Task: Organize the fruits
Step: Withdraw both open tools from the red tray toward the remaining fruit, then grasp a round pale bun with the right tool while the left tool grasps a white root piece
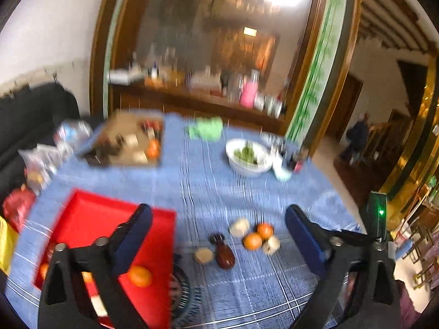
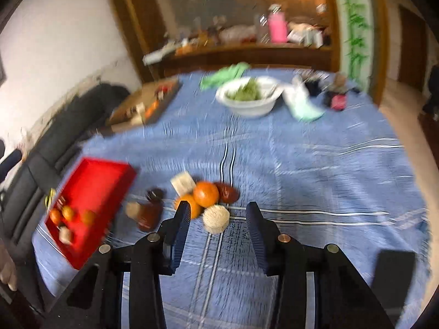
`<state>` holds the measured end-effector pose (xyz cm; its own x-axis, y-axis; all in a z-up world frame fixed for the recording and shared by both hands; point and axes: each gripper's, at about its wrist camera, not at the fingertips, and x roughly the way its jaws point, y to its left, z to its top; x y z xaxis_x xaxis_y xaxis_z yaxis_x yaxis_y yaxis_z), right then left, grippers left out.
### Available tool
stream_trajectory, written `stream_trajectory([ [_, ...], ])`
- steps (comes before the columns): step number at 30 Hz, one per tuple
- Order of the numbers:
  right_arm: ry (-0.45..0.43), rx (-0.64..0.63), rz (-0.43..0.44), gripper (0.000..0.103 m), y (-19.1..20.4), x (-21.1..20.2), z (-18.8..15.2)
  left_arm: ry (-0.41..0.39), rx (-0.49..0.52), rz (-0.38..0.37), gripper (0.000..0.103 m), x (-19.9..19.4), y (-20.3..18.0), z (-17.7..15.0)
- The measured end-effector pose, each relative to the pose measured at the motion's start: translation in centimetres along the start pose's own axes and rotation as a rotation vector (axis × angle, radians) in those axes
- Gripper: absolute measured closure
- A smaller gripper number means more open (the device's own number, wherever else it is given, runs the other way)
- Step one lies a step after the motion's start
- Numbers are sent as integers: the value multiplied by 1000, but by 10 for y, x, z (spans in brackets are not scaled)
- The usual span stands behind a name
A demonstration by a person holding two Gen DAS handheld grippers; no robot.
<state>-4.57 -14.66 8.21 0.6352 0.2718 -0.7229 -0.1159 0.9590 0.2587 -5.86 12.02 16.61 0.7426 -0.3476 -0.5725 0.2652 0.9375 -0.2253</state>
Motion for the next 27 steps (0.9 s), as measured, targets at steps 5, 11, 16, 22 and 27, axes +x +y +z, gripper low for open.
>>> stream_trajectory([
  [5, 58, -47, 54, 57, -5, 48, -8, 135, 36, 66, 19, 78, -20, 0],
  [11, 64, -51, 87, 56, -11, 69, -15, 242, 95, 74, 19, 149, -32, -10],
  [16, 66, -103, 86, 56, 3, 76, -12, 359, 96, 58, 28, 194, -20, -25],
  [22, 79, -121, 66, 56, 7, 81, -13, 387, 77, -51, 28, 216, -16, -25],
  [27, 82, -112, 73, 56, 5, 83, -12, 450, 176, -66, 28, 233, -43, -39],
])
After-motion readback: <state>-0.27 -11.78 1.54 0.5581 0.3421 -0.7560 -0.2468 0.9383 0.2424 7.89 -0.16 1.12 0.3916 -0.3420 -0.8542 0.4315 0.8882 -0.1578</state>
